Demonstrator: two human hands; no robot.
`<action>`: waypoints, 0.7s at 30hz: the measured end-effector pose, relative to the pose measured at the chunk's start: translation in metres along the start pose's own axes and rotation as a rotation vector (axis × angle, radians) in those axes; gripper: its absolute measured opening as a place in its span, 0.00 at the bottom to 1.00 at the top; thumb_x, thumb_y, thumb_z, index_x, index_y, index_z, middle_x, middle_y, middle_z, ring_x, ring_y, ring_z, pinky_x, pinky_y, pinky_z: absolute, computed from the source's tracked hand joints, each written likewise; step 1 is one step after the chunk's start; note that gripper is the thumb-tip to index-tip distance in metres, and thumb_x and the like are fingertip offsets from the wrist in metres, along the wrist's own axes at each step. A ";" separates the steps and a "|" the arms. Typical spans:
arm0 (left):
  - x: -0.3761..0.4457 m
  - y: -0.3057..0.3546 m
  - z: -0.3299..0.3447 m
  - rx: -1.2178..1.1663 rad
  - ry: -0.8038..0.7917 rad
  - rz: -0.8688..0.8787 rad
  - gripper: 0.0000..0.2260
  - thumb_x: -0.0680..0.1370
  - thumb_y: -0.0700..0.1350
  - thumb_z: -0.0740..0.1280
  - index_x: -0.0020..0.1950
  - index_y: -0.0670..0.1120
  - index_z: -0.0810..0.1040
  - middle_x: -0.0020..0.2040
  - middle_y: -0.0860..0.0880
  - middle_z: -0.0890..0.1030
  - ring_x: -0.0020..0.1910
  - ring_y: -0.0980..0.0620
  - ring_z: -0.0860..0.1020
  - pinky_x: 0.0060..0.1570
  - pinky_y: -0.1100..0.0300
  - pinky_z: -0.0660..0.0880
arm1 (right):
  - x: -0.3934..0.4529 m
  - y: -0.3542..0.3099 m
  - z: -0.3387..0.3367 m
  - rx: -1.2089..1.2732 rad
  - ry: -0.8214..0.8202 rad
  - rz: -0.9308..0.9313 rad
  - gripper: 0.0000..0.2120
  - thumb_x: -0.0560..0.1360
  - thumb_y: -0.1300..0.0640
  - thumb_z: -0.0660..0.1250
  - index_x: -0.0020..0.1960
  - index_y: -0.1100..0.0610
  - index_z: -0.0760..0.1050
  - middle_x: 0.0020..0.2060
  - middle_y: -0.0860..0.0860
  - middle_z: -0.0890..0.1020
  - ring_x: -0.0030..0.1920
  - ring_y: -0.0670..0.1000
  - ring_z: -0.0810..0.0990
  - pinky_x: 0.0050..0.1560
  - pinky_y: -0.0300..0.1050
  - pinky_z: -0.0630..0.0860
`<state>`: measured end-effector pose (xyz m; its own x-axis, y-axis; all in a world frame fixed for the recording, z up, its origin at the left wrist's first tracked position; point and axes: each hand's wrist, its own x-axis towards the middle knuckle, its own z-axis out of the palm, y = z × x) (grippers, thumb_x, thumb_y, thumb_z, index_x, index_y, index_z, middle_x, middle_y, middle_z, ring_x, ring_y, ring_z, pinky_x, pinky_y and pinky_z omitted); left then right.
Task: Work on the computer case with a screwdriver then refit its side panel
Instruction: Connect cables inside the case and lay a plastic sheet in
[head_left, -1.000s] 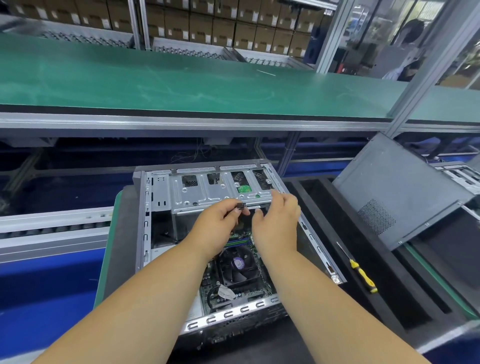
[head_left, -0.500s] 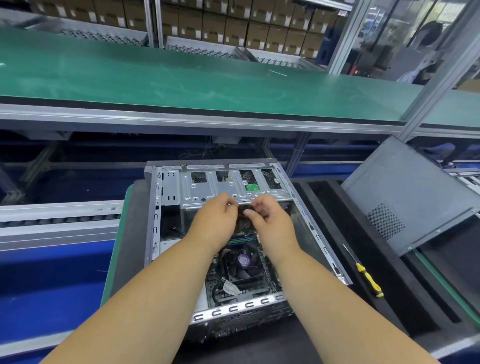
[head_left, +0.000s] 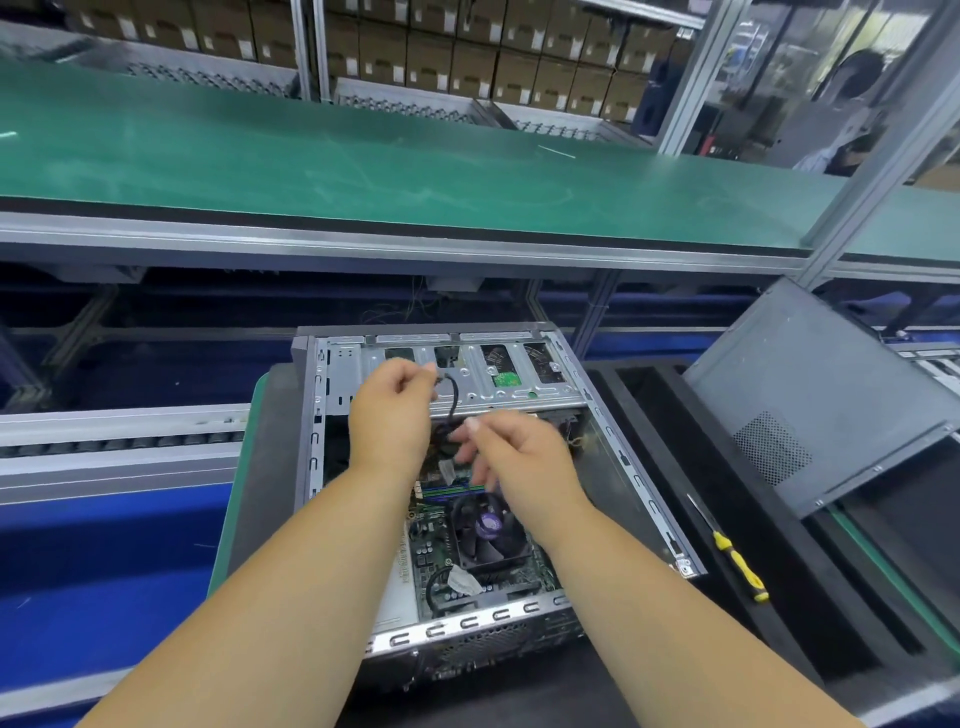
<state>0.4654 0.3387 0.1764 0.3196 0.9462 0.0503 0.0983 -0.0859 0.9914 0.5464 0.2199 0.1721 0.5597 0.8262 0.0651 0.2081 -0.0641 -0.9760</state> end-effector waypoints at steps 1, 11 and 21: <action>0.003 0.002 0.000 -0.094 0.016 -0.045 0.11 0.78 0.50 0.66 0.37 0.49 0.78 0.34 0.53 0.79 0.35 0.55 0.74 0.37 0.59 0.71 | 0.000 -0.003 0.006 0.057 -0.072 0.066 0.09 0.79 0.51 0.64 0.52 0.51 0.82 0.40 0.52 0.85 0.32 0.48 0.79 0.33 0.41 0.76; 0.003 0.003 0.008 -0.448 -0.176 -0.474 0.11 0.79 0.45 0.65 0.38 0.46 0.80 0.33 0.52 0.72 0.29 0.55 0.66 0.32 0.62 0.66 | 0.021 -0.017 0.040 0.692 0.110 0.278 0.18 0.83 0.54 0.59 0.73 0.53 0.67 0.61 0.49 0.78 0.58 0.50 0.75 0.56 0.43 0.68; -0.007 0.028 0.009 0.553 -0.542 -0.171 0.14 0.82 0.49 0.60 0.55 0.42 0.81 0.51 0.43 0.81 0.52 0.44 0.78 0.55 0.53 0.75 | 0.024 0.012 0.014 0.651 0.275 0.457 0.05 0.80 0.63 0.65 0.51 0.61 0.80 0.38 0.51 0.85 0.36 0.45 0.82 0.37 0.35 0.75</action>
<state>0.4745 0.3269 0.2027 0.6581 0.6888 -0.3039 0.5961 -0.2301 0.7692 0.5510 0.2470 0.1587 0.6696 0.6259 -0.3998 -0.5437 0.0463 -0.8380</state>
